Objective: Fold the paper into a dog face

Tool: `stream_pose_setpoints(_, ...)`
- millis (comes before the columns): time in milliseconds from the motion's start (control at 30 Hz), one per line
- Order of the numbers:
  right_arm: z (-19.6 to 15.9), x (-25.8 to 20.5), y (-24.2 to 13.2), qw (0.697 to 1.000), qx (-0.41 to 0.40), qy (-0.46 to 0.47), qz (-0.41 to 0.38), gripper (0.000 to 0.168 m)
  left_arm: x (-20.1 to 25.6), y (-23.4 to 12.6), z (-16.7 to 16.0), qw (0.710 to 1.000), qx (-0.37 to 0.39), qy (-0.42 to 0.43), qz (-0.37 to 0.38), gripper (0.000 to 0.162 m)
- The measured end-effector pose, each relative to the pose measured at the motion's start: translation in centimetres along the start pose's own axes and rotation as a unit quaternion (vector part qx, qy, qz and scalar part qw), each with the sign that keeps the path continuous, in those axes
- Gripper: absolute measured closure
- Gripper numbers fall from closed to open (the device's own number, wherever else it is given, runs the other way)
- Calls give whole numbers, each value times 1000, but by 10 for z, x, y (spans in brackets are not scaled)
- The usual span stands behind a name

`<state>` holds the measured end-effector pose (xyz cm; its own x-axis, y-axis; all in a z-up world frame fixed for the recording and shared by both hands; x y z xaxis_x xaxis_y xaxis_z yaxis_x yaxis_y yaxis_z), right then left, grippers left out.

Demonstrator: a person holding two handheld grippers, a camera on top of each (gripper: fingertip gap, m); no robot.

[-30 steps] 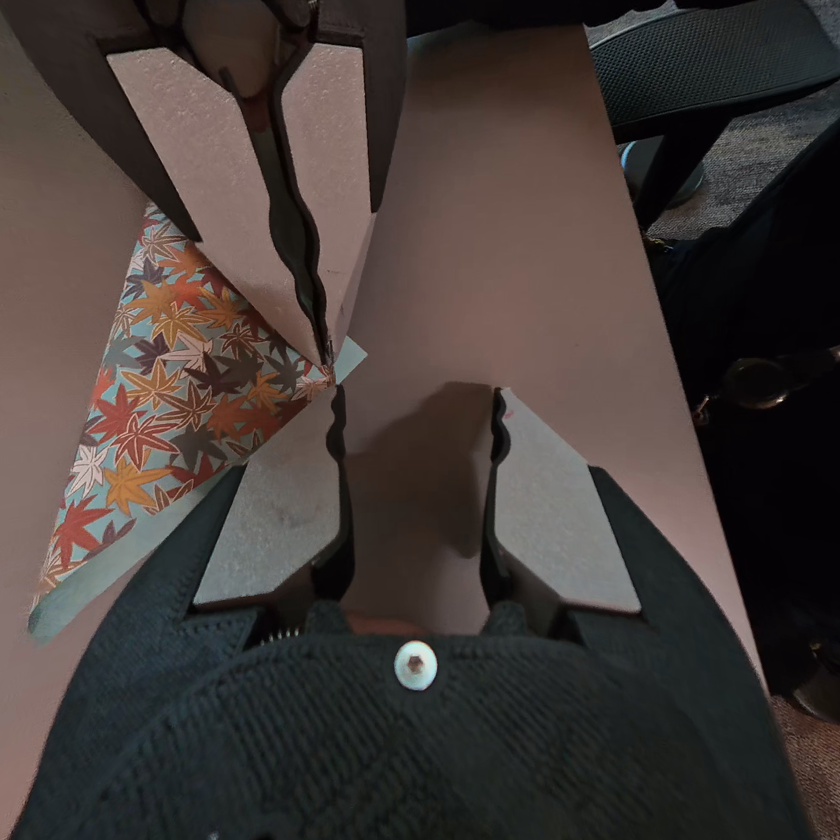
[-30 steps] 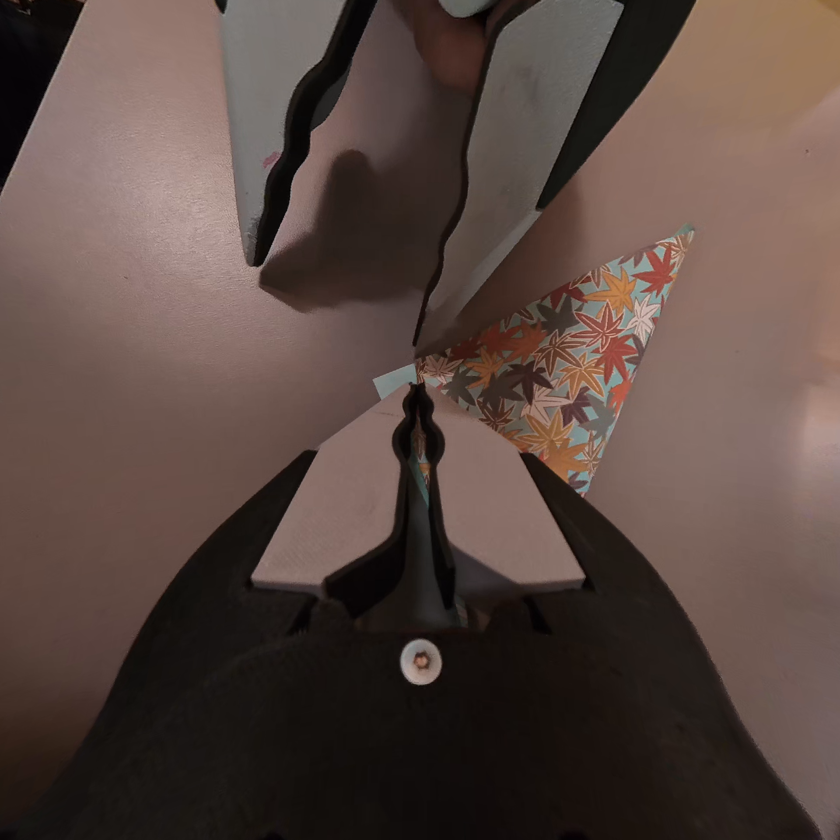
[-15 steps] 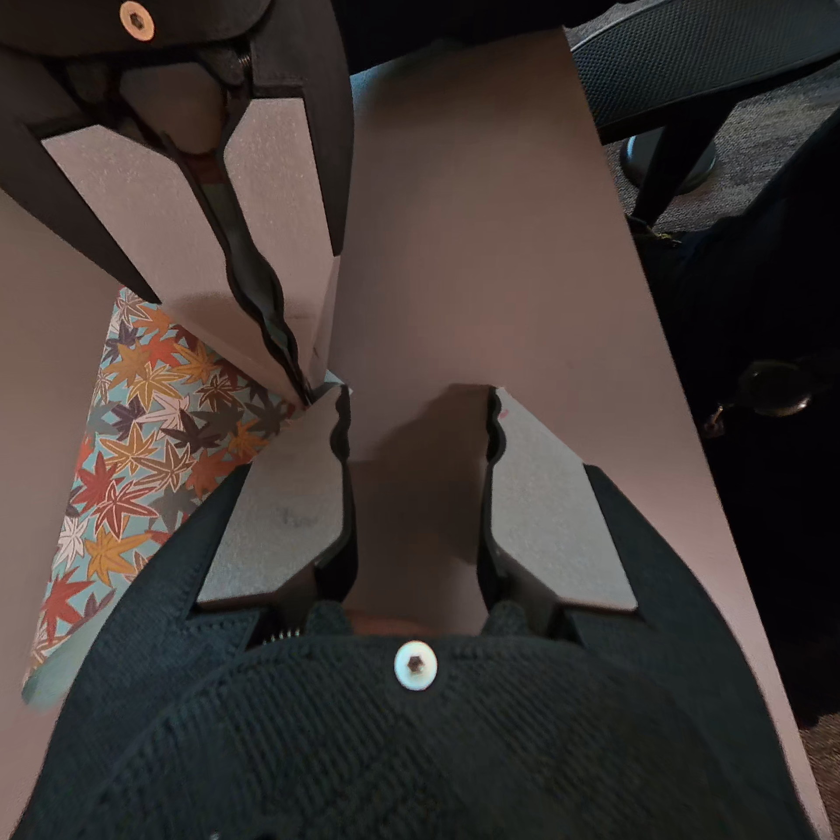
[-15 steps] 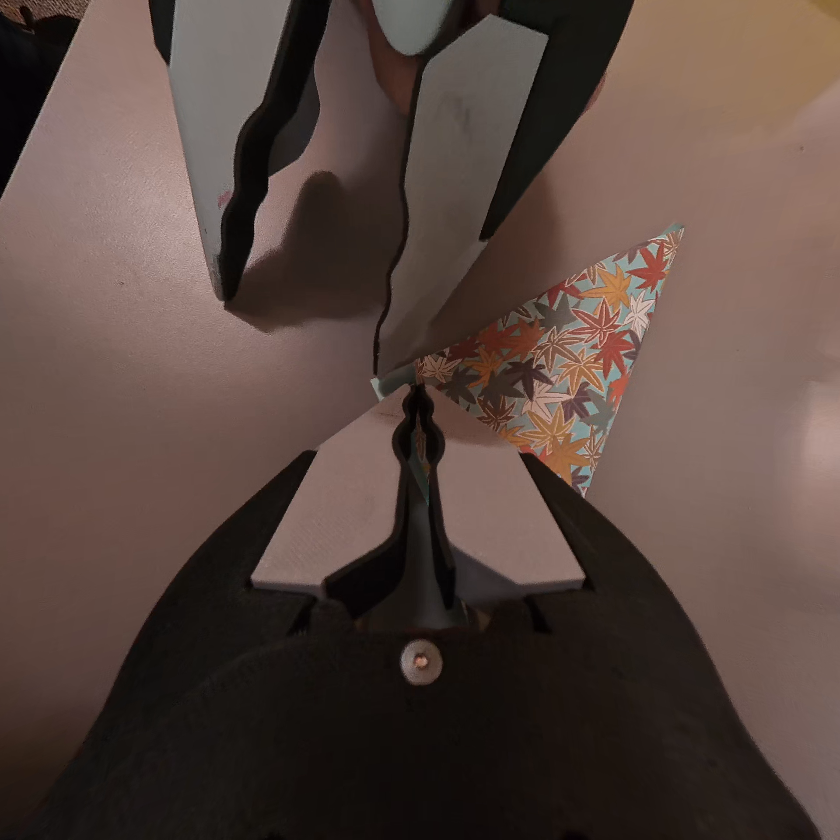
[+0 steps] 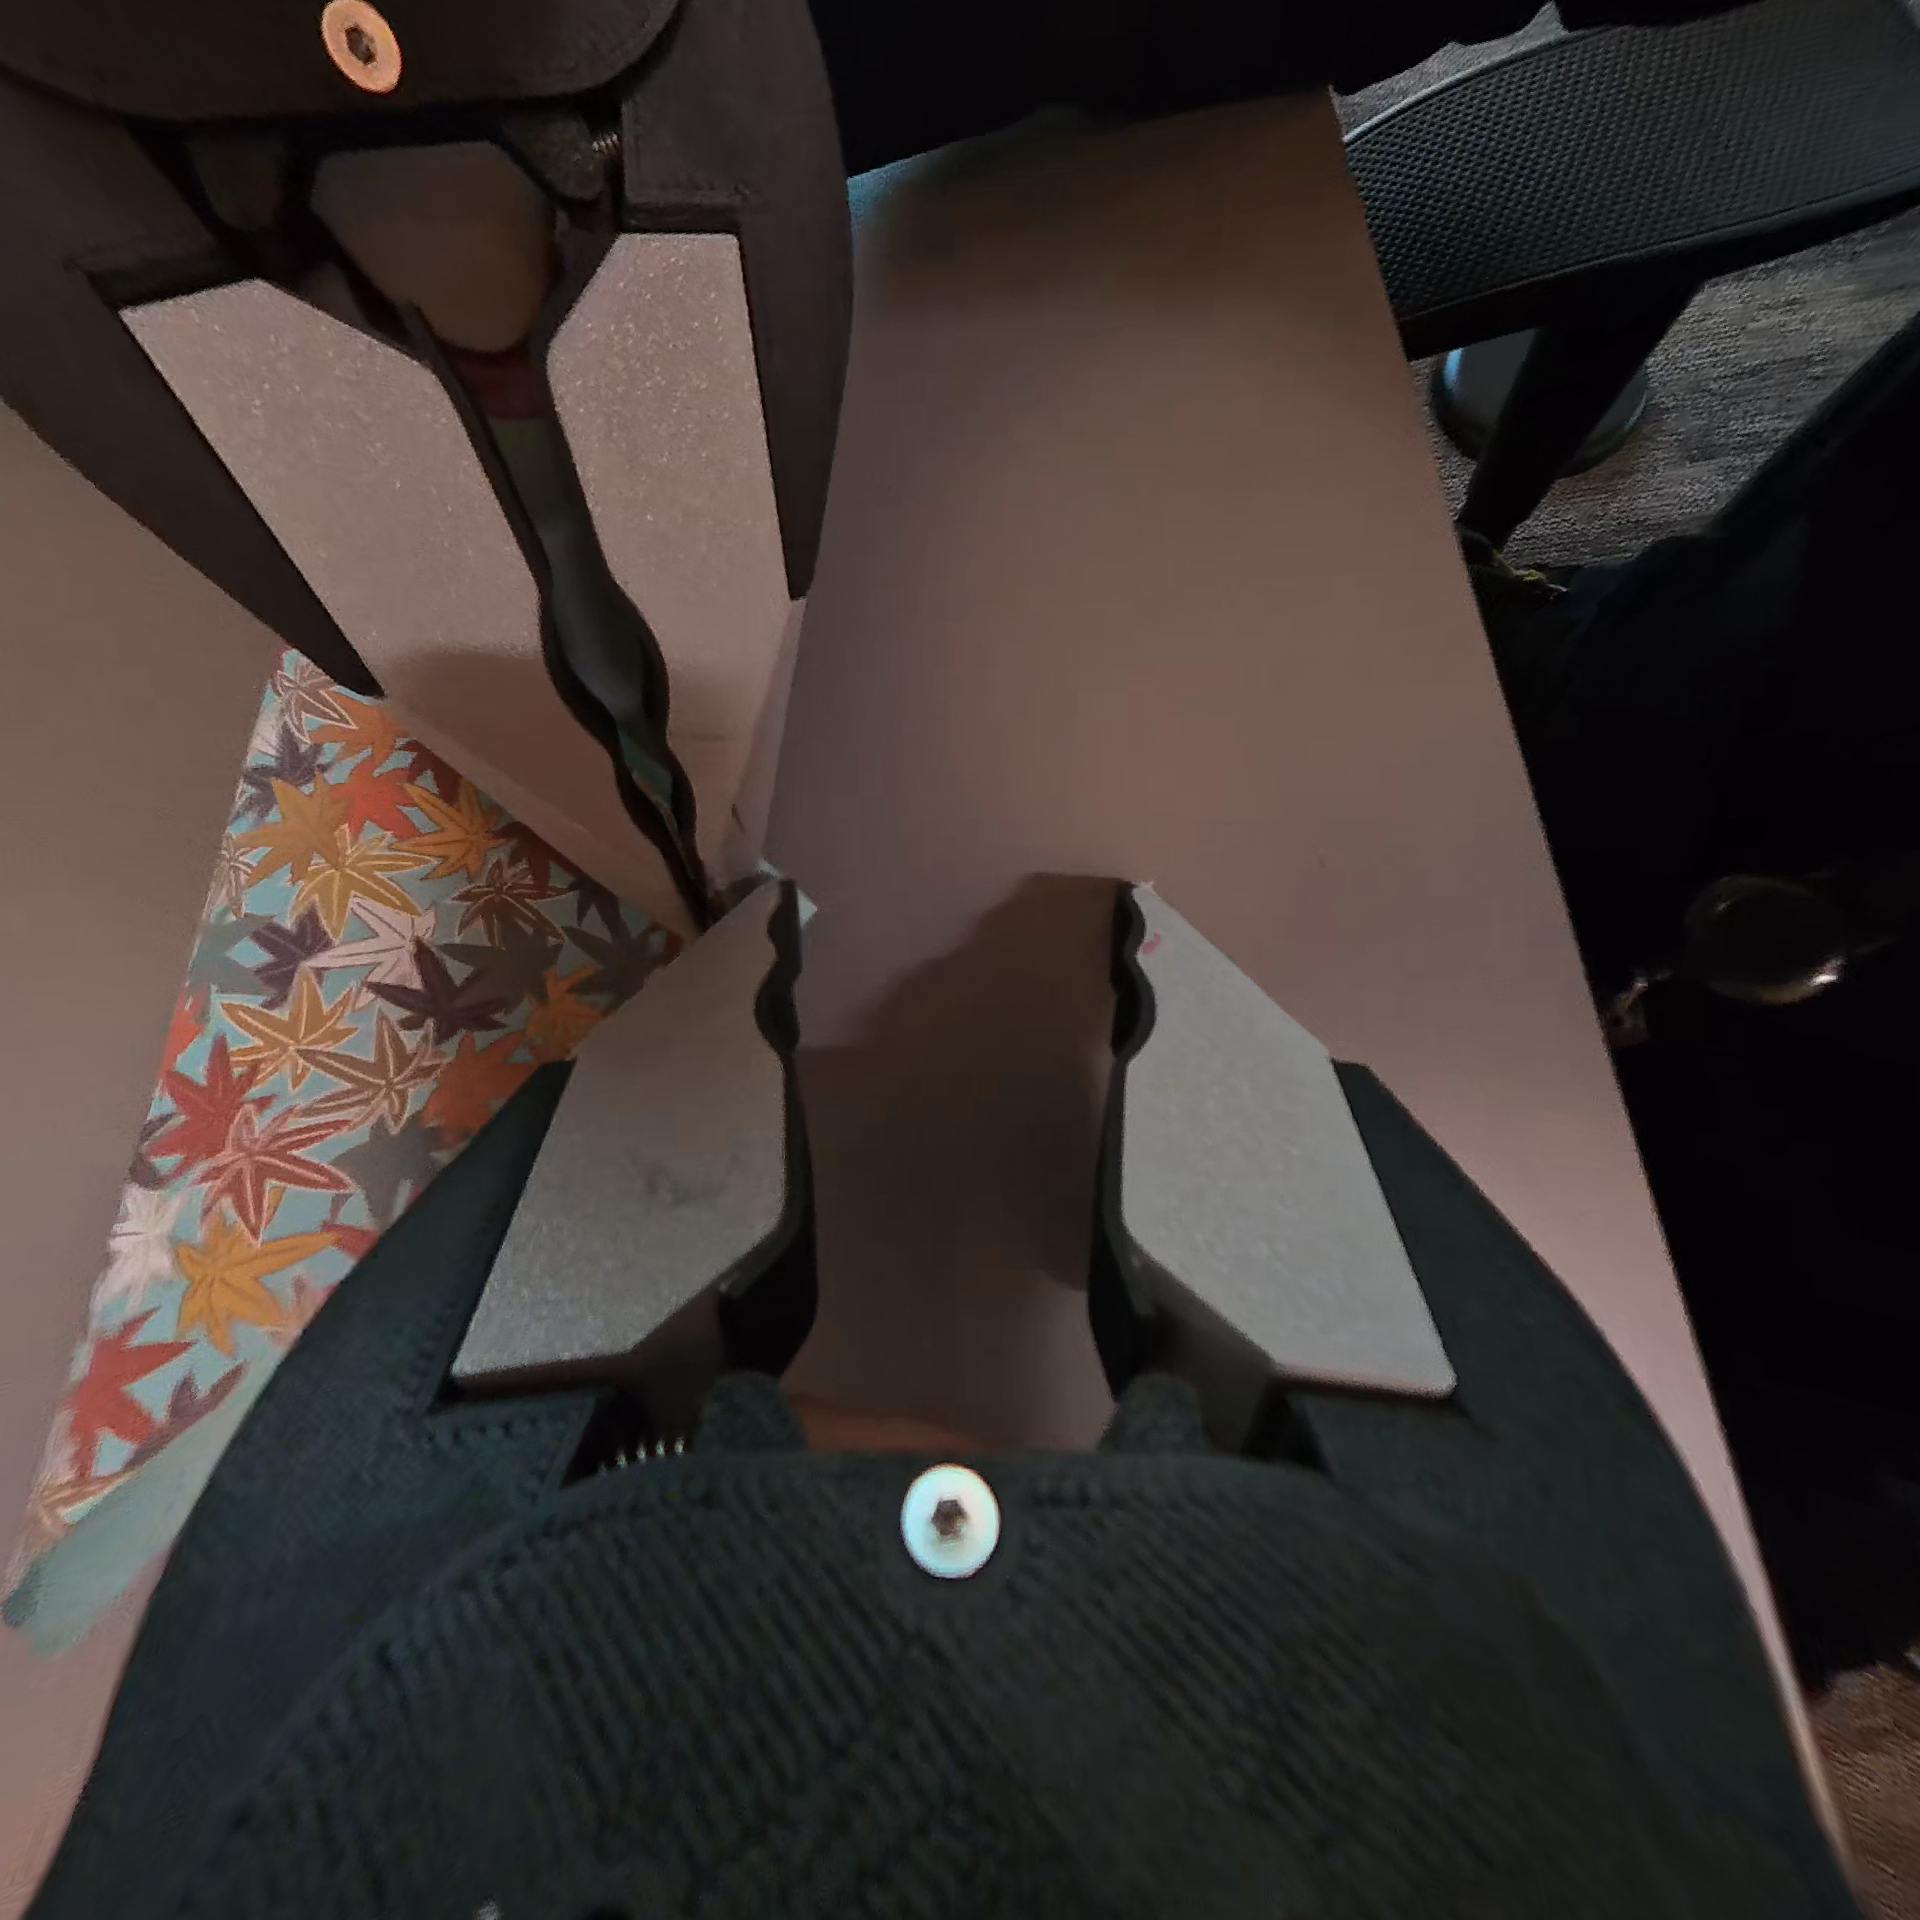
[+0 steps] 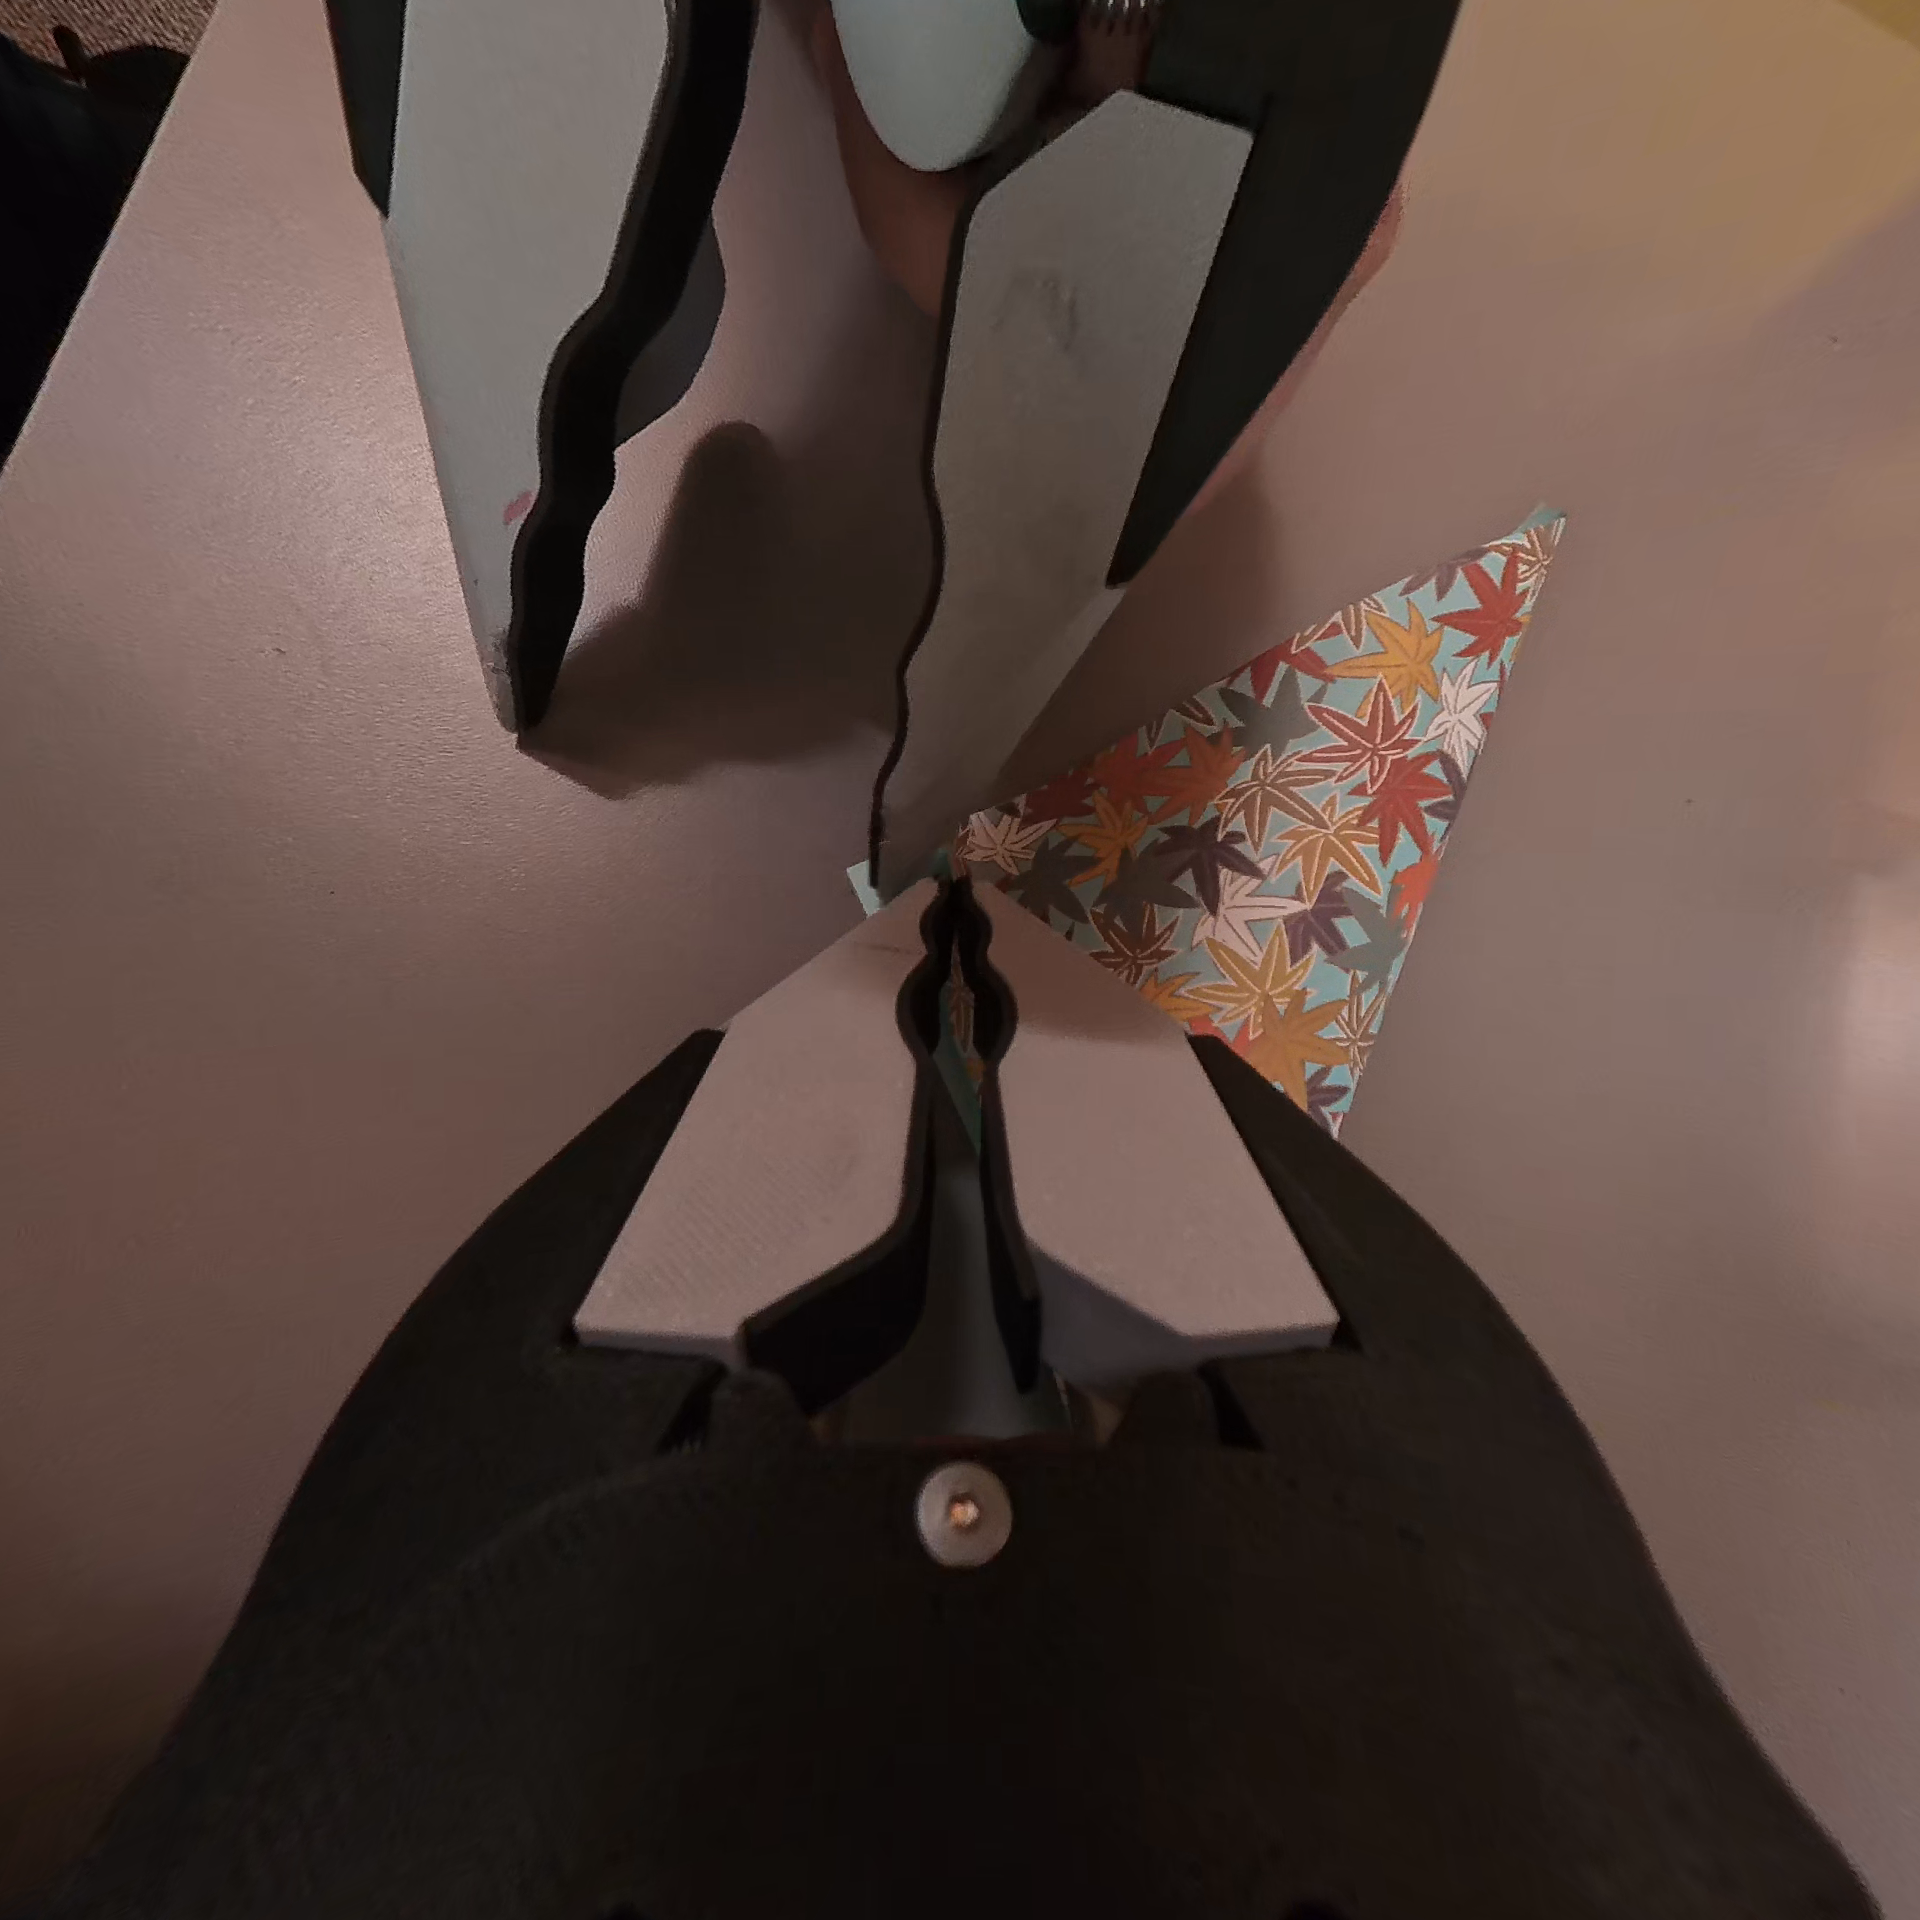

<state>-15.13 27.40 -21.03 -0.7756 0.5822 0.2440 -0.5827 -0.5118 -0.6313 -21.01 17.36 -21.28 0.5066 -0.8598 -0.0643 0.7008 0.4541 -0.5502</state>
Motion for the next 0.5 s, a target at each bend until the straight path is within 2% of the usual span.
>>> stream_pose_setpoints(67, 0, 0, 0, 1000, 0, 0, 0, 168, 0, 1, -2, 999, 1, -32, -19, 110)
stream_pose_setpoints(300, 0, 0, 0, 1000, -1, 0, -1, 168, -1, 0, -3, 999, 10, -23, -21, 107)
stream_pose_setpoints(367, 0, -1, 0, 1000, -1, 0, 0, 168, -2, 0, -3, 1000, 15, -8, -6, 99)
stream_pose_setpoints(500, 1, -1, 0, 1000, -2, -1, 0, 168, -1, 1, -3, 1000, 15, -15, -15, 98)
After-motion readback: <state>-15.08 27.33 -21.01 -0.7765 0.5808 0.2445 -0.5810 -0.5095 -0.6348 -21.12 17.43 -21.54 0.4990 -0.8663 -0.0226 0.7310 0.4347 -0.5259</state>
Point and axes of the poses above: each gripper's, where its closed fingertips meet, y out along the fingers, z out of its top, x = y × z across the jaws, the point moved 9 cm from there along -y, back along the fingers, and after that the axes turned 12 degrees about x, right-handed, at the moved point
